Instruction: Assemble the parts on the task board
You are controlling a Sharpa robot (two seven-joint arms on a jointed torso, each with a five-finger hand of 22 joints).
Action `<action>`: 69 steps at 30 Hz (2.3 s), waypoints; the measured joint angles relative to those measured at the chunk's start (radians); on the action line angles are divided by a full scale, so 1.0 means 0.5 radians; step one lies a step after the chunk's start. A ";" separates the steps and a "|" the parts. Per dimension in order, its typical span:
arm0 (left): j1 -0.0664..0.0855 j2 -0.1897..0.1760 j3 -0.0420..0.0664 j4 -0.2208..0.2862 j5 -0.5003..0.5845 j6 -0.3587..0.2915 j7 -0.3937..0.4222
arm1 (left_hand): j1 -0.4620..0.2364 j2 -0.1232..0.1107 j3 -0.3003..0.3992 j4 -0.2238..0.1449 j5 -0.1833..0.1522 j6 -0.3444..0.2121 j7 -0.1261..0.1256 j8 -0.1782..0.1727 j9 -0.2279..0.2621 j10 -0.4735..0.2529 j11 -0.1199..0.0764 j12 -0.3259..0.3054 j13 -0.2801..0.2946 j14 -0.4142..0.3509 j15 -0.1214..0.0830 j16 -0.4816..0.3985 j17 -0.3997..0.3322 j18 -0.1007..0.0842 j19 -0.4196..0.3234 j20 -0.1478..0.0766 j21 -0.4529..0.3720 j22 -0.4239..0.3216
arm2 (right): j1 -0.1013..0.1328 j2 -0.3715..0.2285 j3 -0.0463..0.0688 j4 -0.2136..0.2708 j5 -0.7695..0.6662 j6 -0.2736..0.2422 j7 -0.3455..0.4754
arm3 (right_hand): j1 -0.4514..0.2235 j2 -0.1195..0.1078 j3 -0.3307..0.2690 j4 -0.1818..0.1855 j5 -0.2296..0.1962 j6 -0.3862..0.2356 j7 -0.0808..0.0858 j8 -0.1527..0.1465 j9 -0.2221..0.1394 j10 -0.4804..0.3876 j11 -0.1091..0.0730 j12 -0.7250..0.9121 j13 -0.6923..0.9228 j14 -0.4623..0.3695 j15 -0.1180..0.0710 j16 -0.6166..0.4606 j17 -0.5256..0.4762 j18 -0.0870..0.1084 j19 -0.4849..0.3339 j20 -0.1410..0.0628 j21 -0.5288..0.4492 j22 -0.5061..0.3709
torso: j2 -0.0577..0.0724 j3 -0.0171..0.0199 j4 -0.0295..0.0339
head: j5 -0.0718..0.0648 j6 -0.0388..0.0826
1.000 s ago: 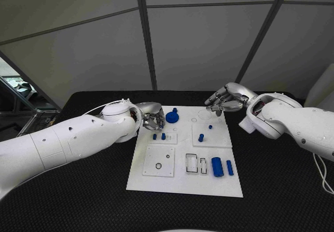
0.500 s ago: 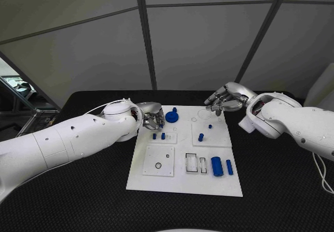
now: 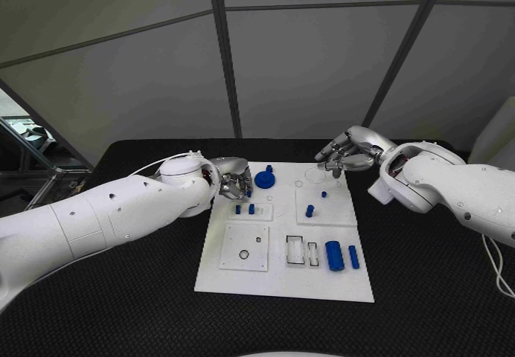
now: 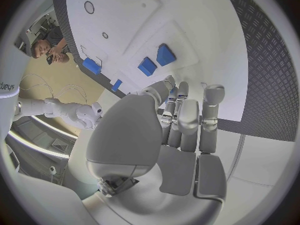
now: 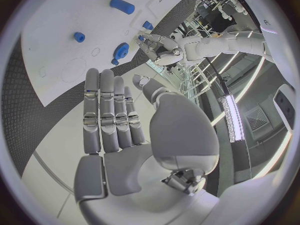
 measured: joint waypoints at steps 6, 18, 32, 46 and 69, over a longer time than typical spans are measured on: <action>-0.002 -0.002 -0.003 -0.002 0.000 0.010 -0.002 | -0.033 -0.035 0.016 0.000 0.000 -0.174 -0.004 -0.006 -0.075 0.000 0.000 -0.013 -0.012 0.000 0.000 0.000 -0.018 0.000 0.000 0.000 -0.008 0.000 | 0.000 0.000 0.000 -0.001 -0.001 0.003 -0.003 | 0.000 0.000 0.000 0.000 0.000 0.000 0.000 0.000 0.000 0.000 0.000 -0.009 -0.004 0.000 0.000 -0.011 0.000 0.000 0.000 0.000 -0.008 -0.002 | -0.001 0.0000 0.000 | 0.002 0.002; -0.003 -0.036 -0.003 -0.013 0.001 0.007 -0.016 | -0.031 -0.069 0.016 0.000 0.000 -0.279 0.005 -0.006 -0.137 0.002 0.012 -0.035 -0.024 0.000 0.000 0.000 -0.040 0.000 0.000 0.000 -0.016 0.000 | 0.000 -0.011 0.000 -0.001 -0.058 0.017 -0.040 | 0.032 -0.006 0.020 -0.038 -0.005 0.014 0.014 0.000 0.000 -0.127 0.032 -0.126 -0.091 0.075 0.006 -0.041 0.014 0.000 0.037 0.007 -0.004 0.005 | -0.001 0.0000 0.002 | 0.001 0.009; -0.005 -0.220 0.075 0.113 0.177 -0.178 0.072 | -0.017 -0.081 0.058 -0.019 0.023 -0.064 0.008 0.094 -0.112 0.014 0.021 -0.044 -0.030 -0.123 0.003 -0.218 -0.346 0.109 -0.100 0.000 -0.200 -0.111 | -0.032 -0.053 0.000 0.082 -0.606 0.049 -0.177 | 0.130 0.050 0.066 -0.135 -0.057 0.181 -0.020 0.017 0.034 -0.036 -0.011 -0.339 -0.350 0.254 -0.048 0.862 0.680 -0.095 0.439 -0.071 0.938 0.885 | -0.001 -0.0012 0.002 | -0.037 0.026; -0.023 -0.496 0.089 0.313 1.590 -0.430 0.518 | -0.053 -0.043 0.045 -0.014 0.101 0.005 0.016 0.064 -0.082 0.057 0.014 -0.028 -0.001 -0.364 0.000 -0.895 -0.995 0.109 -0.265 -0.008 -0.562 -0.340 | -0.109 -0.058 -0.055 0.193 -1.277 0.054 -0.348 | 0.108 -0.019 0.051 -0.164 -0.184 0.107 0.022 -0.003 0.005 -0.190 0.047 -0.369 -0.513 0.254 -0.032 1.262 0.918 -0.173 0.532 -0.052 1.437 1.411 | 0.001 -0.0019 0.005 | -0.133 0.039; -0.034 -0.518 0.089 0.358 2.407 -0.421 0.823 | -0.071 -0.029 0.016 -0.017 0.086 0.012 0.022 0.040 -0.069 0.057 0.014 -0.028 0.018 -0.357 0.007 -1.033 -1.063 0.109 -0.257 0.000 -0.666 -0.421 | -0.168 0.046 -0.062 0.112 -1.449 0.039 -0.399 | 0.192 0.065 0.165 -0.202 -0.259 0.086 0.013 -0.002 -0.028 -0.141 0.043 -0.369 -0.581 0.247 -0.025 1.541 1.070 -0.203 0.596 -0.022 1.694 1.680 | 0.001 -0.0023 0.001 | -0.125 0.029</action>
